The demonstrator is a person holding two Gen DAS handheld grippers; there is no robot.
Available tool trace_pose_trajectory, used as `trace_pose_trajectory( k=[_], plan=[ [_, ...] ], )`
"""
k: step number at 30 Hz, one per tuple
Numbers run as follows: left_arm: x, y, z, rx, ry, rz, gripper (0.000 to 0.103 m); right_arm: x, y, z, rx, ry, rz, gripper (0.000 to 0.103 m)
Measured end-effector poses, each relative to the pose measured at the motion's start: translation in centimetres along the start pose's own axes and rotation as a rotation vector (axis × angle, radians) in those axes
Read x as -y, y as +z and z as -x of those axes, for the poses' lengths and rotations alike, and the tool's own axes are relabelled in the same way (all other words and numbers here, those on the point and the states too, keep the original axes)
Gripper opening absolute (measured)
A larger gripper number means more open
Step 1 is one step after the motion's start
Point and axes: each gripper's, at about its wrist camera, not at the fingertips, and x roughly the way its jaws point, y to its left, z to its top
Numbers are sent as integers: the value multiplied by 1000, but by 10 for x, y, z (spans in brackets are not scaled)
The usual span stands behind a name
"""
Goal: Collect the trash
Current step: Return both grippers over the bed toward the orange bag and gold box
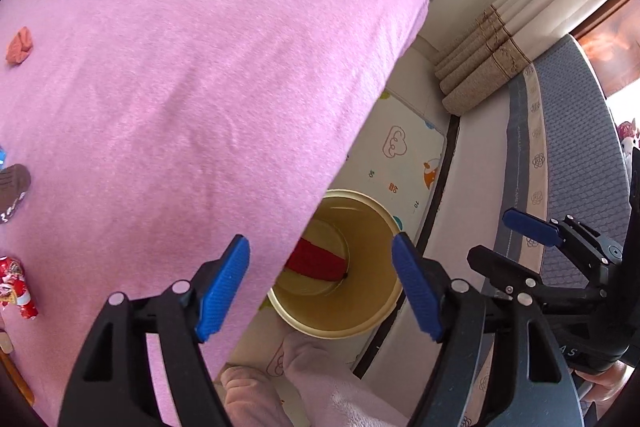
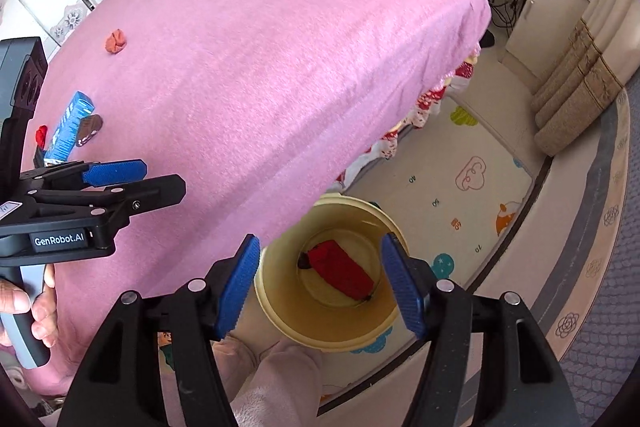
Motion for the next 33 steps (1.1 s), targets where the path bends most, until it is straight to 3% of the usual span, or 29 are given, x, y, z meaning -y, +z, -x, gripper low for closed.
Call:
trace_pose_trajectory(
  k=[8,19,28,33],
  plan=[
    [-90,-16,74,114,84,181,73,-100,47,2,37,93,182,62],
    [-247,-106,169,215,280,524,75,-282,74,-7,25,264,485,62],
    [-338,-201,188,191,374,769,75,-411,58,-29,-31,379,653,62],
    [-351,-222,173,148,364,775,75,-451,48,-43,-61,394,708,62]
  ],
)
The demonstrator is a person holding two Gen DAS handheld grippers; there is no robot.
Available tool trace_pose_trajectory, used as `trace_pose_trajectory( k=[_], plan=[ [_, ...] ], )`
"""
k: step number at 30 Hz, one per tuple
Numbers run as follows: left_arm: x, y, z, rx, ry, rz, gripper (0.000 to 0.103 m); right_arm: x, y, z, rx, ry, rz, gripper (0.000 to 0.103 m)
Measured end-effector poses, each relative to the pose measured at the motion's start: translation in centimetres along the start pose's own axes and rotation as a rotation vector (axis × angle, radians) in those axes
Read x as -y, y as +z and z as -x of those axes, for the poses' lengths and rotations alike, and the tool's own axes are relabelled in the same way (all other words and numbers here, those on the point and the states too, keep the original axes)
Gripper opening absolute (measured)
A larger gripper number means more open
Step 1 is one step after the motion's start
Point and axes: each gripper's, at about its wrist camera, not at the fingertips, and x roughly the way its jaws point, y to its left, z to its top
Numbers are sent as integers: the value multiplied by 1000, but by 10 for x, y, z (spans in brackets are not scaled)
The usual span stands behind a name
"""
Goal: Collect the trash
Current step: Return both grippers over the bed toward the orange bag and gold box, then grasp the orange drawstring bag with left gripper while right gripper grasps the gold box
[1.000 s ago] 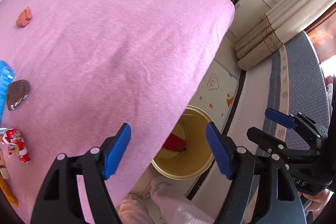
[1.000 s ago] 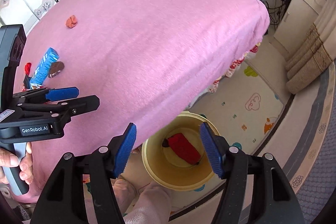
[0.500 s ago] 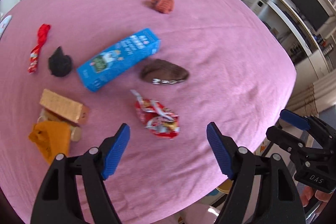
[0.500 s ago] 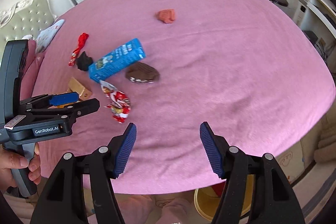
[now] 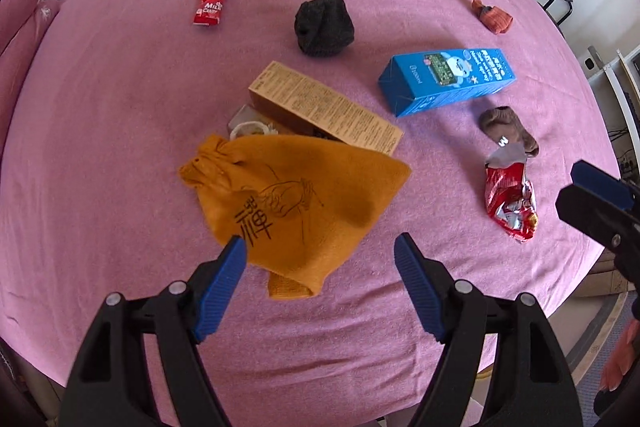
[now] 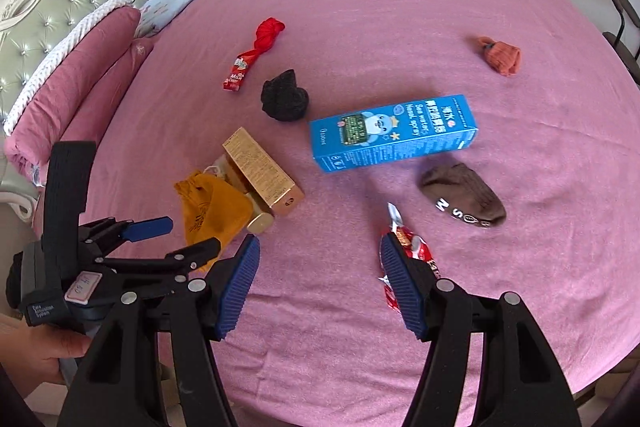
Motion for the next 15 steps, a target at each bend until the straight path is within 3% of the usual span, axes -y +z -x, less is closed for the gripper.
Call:
trace_pose_trajectory(
  k=[4,11,13,15],
  plan=[
    [0,-5,-14,-22,-2,17,75,-11,11,-13,-23,14,63,62],
    [0,6,-39,-8,71,70,75,-7,29,-32,-64,53,151,62],
    [-5,8,-43,-13,69,112,70,-5,32,-38,-77,61,171,62],
    [-10,9,-44,-14,55,148,57,-5,35,-44,-91,69,194,62]
  ],
)
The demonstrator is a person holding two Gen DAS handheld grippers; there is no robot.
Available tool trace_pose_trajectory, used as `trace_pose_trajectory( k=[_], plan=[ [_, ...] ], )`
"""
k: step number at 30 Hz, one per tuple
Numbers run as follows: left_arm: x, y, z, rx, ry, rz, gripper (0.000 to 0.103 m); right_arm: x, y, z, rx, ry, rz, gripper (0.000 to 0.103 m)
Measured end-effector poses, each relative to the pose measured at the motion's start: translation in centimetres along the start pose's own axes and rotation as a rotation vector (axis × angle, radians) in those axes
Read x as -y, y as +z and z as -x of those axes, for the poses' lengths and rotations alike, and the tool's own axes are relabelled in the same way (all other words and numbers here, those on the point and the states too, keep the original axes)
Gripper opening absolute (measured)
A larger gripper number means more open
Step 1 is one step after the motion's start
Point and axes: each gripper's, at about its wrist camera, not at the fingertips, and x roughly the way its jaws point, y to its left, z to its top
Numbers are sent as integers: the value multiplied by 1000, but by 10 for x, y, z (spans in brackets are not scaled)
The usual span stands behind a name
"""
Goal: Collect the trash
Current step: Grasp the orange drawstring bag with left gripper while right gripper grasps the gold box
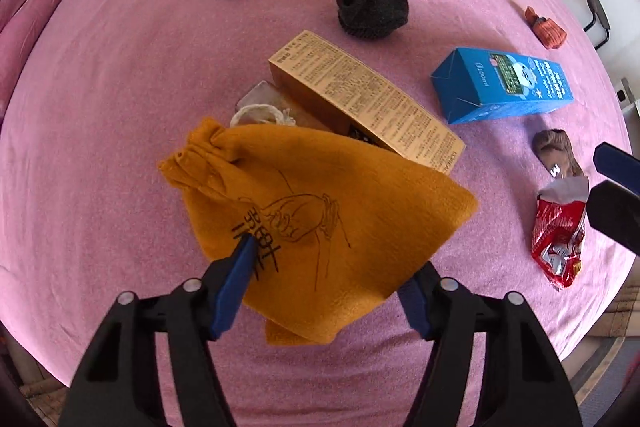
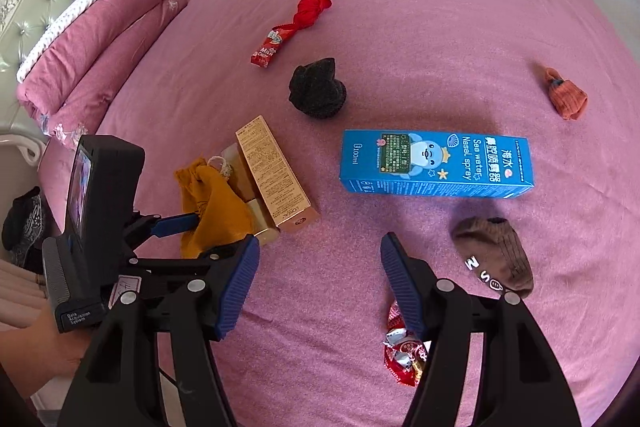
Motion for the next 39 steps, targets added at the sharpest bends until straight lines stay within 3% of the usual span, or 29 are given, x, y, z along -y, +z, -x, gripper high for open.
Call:
trace_pose_trajectory(
  k=[6,12,19,23,32,34,39],
  plan=[
    [-10,-1,8,-6,-60,59,25,-4,8,-16,-38,30,60,62],
    [-37,-7,26,23,-174,195,11,-13,16,-30,-59,59,94,62],
    [-57,-17,51,76,-218,314,9,-36,30,-61,-95,67,165,62],
    [-61,-13,54,82,-223,315,9,-43,43,-79,-110,54,197,62],
    [-69,1,52,99,-251,329,9,-48,55,-124,-222,37,243,46],
    [-69,4,52,100,-243,320,9,-47,55,-130,-226,31,235,40],
    [-69,9,56,99,-247,291,9,-48,58,-120,-187,32,219,38]
  ],
)
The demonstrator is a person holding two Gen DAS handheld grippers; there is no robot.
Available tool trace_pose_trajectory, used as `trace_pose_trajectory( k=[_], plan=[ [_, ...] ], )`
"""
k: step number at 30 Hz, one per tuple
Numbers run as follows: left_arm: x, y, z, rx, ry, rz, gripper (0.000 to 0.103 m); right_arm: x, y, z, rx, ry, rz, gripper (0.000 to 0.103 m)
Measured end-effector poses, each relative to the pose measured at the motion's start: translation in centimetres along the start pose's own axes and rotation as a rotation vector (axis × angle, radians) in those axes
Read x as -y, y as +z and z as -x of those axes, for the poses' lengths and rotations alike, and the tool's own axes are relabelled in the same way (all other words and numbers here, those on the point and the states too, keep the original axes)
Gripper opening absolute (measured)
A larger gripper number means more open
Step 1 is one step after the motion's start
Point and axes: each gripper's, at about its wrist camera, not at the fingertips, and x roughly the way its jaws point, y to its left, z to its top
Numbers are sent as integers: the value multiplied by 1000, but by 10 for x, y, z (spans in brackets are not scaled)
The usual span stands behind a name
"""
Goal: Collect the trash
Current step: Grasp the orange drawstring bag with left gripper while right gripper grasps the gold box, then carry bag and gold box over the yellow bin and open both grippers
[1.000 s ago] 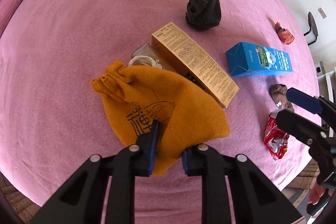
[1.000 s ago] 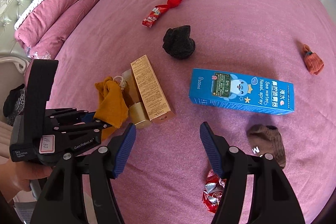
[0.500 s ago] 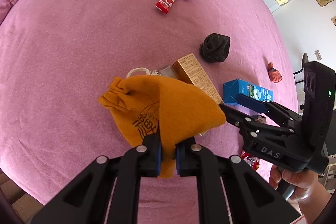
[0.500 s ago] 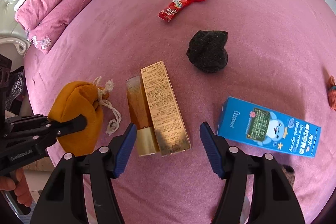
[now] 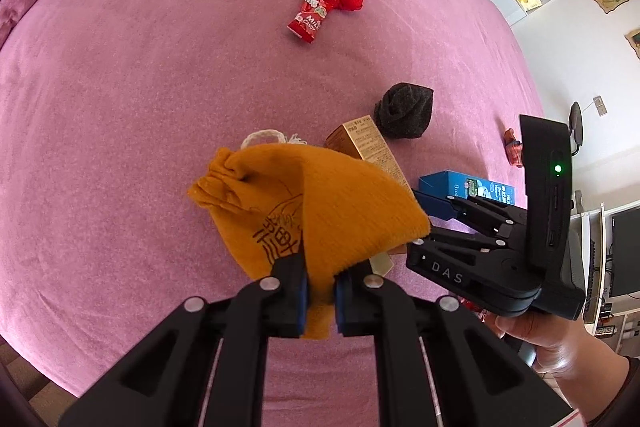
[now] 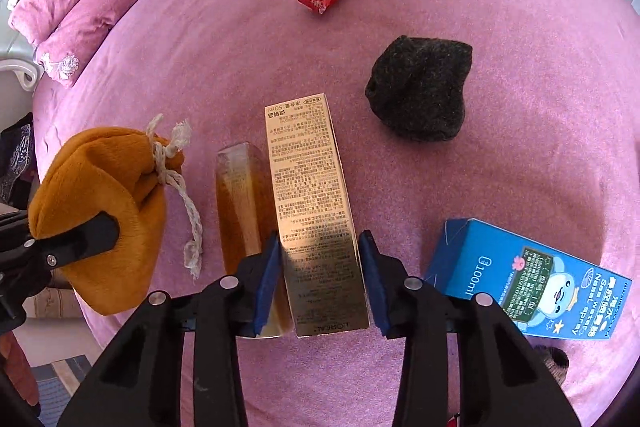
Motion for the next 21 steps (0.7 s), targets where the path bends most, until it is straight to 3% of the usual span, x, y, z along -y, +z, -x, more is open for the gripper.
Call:
trace_pose_trajectory(
  k=[6,12,21],
  plan=[
    [11,7,3,-19,-22,-69,9,2,-13,38,68,9,-74,38],
    [36,10,13,-29,-56,-191,9,11,-39,80,138,14,-233,37],
    [104,-15,18,-88,-130,-421,9,36,-123,142,257,-39,-512,36]
  ],
)
